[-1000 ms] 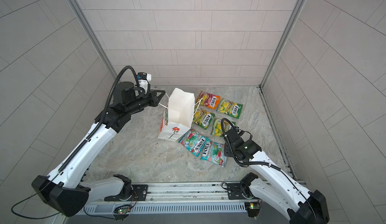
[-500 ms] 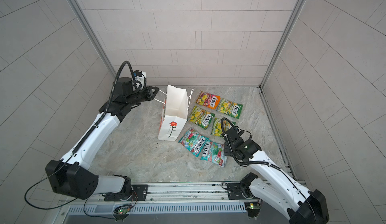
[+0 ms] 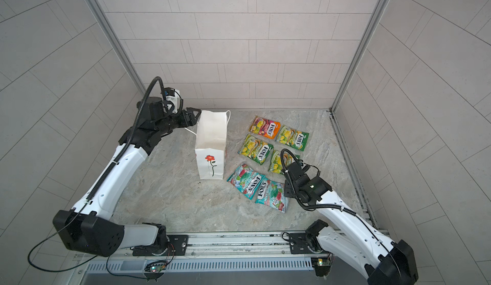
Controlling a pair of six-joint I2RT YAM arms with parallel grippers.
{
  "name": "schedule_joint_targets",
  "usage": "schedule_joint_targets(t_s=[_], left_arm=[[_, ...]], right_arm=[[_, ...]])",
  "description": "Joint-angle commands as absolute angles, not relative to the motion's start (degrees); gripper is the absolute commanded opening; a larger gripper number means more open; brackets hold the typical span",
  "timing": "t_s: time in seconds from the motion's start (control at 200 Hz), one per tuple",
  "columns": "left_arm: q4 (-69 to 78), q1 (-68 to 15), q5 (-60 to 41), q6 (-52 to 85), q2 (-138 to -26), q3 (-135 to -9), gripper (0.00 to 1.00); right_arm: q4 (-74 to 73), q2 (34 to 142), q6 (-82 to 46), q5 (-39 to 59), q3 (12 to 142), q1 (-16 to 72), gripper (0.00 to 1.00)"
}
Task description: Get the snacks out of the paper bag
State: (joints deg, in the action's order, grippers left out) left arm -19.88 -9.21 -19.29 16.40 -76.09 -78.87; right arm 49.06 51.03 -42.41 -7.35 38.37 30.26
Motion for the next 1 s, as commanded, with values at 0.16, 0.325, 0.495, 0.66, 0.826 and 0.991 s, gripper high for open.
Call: schedule_joint_targets(t_s=[0.16, 0.325, 0.495, 0.66, 0.826, 0.991], left_arm=[[-24.4, -9.0, -9.4, 10.0, -72.6, -80.9, 0.93], [-25.8, -8.9, -4.7, 7.2, -70.5, -81.6, 0.98], [-26.9, -9.0, 0.2, 5.9, -67.8, -82.8, 1.0], [-27.7, -8.9, 11.8, 8.7, -64.2, -81.9, 1.0], [-28.5, -9.0, 24.2, 14.0, -60.0, -78.1, 1.0], [-30.6, -9.0, 35.5, 20.9, -56.0, -72.9, 1.0]], right_arm=[[48.6, 51.0, -42.5, -8.5, 39.2, 30.3, 0.41], [47.1, 50.3, -42.6, -9.7, 38.6, 30.3, 0.42], [43.8, 49.6, -41.6, -15.0, 38.1, 30.2, 0.45], [42.1, 50.3, -39.7, -23.3, 40.3, 29.9, 0.47], [40.7, 52.4, -36.9, -34.4, 43.3, 28.9, 0.5], [36.1, 53.8, -32.4, -44.5, 44.0, 26.1, 0.52]])
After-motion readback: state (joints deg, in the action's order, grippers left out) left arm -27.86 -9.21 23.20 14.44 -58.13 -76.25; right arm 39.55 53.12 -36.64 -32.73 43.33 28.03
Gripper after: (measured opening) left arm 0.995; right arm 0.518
